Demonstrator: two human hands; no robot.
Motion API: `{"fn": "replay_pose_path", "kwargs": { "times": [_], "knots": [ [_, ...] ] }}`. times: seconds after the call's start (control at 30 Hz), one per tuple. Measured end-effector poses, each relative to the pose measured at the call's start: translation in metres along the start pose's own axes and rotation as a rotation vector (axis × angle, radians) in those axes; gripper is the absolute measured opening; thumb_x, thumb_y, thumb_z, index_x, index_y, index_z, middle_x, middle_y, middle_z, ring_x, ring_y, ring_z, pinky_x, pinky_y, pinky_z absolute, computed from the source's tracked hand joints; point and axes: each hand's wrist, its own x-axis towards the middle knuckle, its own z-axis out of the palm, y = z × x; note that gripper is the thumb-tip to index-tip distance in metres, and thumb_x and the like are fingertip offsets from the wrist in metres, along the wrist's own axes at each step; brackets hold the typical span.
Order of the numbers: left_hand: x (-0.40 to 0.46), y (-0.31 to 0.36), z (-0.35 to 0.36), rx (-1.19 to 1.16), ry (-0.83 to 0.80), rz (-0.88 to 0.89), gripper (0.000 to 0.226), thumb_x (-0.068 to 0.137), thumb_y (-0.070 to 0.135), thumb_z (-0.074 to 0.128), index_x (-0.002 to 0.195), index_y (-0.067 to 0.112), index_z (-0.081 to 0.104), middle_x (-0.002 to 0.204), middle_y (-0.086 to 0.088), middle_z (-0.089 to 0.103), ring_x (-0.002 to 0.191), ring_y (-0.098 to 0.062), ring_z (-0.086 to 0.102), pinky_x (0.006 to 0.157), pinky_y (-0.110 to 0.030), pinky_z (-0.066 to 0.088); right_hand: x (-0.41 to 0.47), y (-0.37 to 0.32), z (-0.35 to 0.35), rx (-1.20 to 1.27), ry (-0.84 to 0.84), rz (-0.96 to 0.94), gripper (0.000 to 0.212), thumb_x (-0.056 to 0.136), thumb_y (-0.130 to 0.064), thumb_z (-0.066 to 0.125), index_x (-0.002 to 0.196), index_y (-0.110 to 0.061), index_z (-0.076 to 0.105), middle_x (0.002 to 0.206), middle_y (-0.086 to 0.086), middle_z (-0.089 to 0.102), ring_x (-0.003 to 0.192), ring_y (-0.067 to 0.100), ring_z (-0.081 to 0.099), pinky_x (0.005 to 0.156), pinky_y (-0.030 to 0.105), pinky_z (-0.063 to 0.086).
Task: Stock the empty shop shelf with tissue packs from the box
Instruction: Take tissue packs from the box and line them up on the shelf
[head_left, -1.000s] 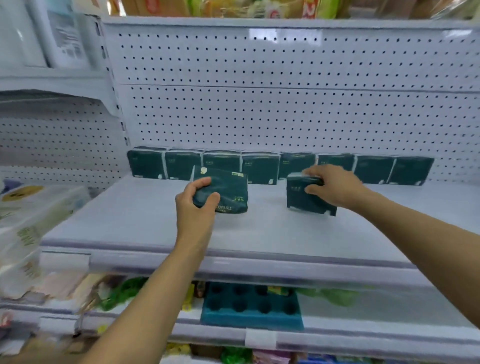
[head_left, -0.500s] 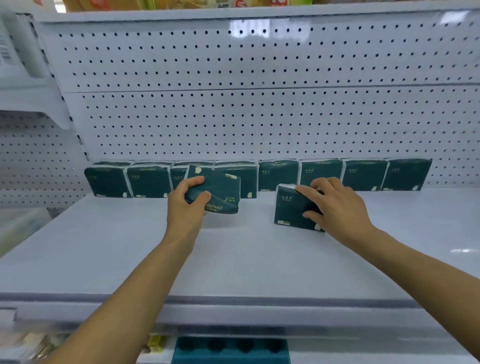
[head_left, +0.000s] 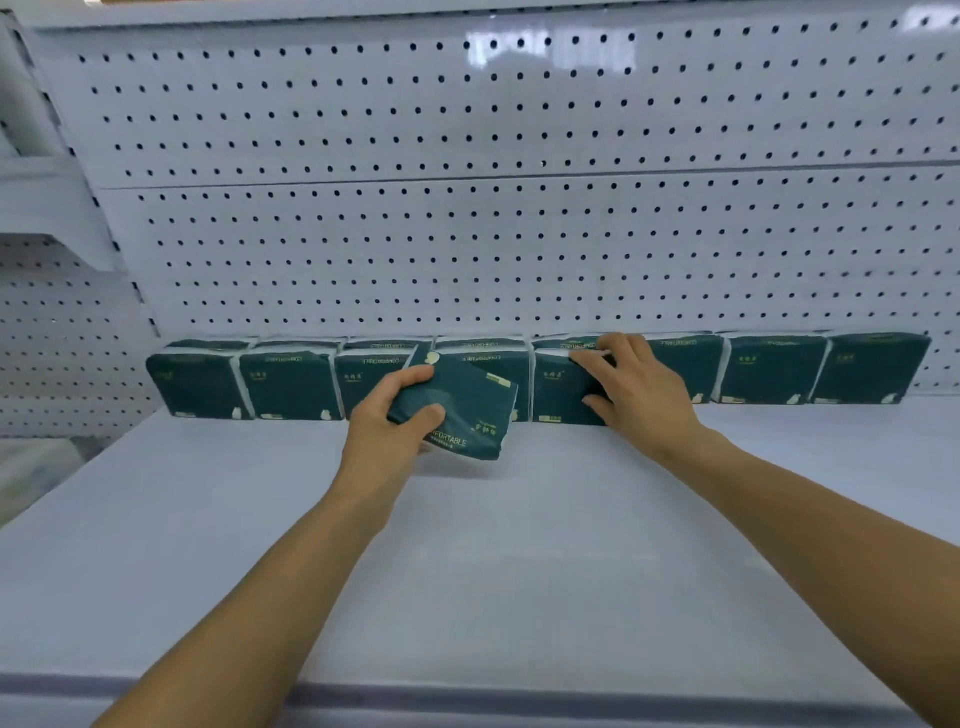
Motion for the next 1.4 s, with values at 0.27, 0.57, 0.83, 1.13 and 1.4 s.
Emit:
{"fn": "replay_pose_path", "kwargs": {
  "times": [0.27,0.57,0.83,1.13,1.4],
  "knots": [
    [-0.001,0.002,0.004,0.009,-0.054,-0.003,0.055,0.089,0.002,0.067,0.125,0.042,0.057,0.116,0.011,0.063,0.104,-0.019,0.066,0.087,-0.043,0.059,0.01,0.001,0.005,-0.101,0.025,-0.001,0.055,0.067,-0.018,0.084,0.118,-0.015,0.064,0.113,0.013,0.06,0.103,0.035,0.056,0.074,0.044,0.048],
    [-0.003,0.034,0.048,0.235,-0.263,0.011,0.053,0.081,0.01,0.077,0.117,0.031,0.044,0.095,0.01,0.074,0.084,-0.009,0.071,0.072,-0.034,0.061,0.011,-0.042,-0.101,0.737,-0.401,0.066,0.079,0.08,-0.042,0.075,0.142,-0.053,0.028,0.14,-0.021,0.038,0.129,-0.001,0.032,0.102,0.019,0.034],
    [0.016,0.01,0.103,0.581,-0.231,0.407,0.052,0.091,0.037,0.065,0.137,0.03,0.041,0.137,0.015,0.048,0.124,-0.004,0.046,0.106,-0.027,0.036,-0.058,0.054,-0.085,0.905,-0.245,0.585,0.032,0.079,-0.019,0.079,0.1,-0.021,0.054,0.099,0.001,0.069,0.084,0.02,0.068,0.072,0.038,0.059],
    [0.079,-0.03,0.13,1.568,-0.268,0.807,0.096,0.095,0.056,0.047,0.142,0.026,-0.032,0.163,0.004,-0.017,0.15,-0.016,-0.016,0.12,-0.047,-0.014,-0.074,0.101,-0.053,0.786,-0.106,0.882,0.027,0.088,-0.021,0.07,0.106,-0.012,0.052,0.097,-0.001,0.062,0.069,0.006,0.061,0.057,0.012,0.044],
    [0.082,-0.035,0.138,1.636,-0.202,0.81,0.092,0.095,0.057,0.047,0.154,0.025,-0.016,0.165,0.003,-0.006,0.152,-0.017,-0.003,0.117,-0.049,-0.016,-0.056,0.096,-0.032,0.658,-0.08,0.875,0.034,0.088,-0.024,0.07,0.113,-0.016,0.049,0.097,-0.004,0.059,0.071,0.005,0.06,0.068,0.023,0.048]
  ]
}}
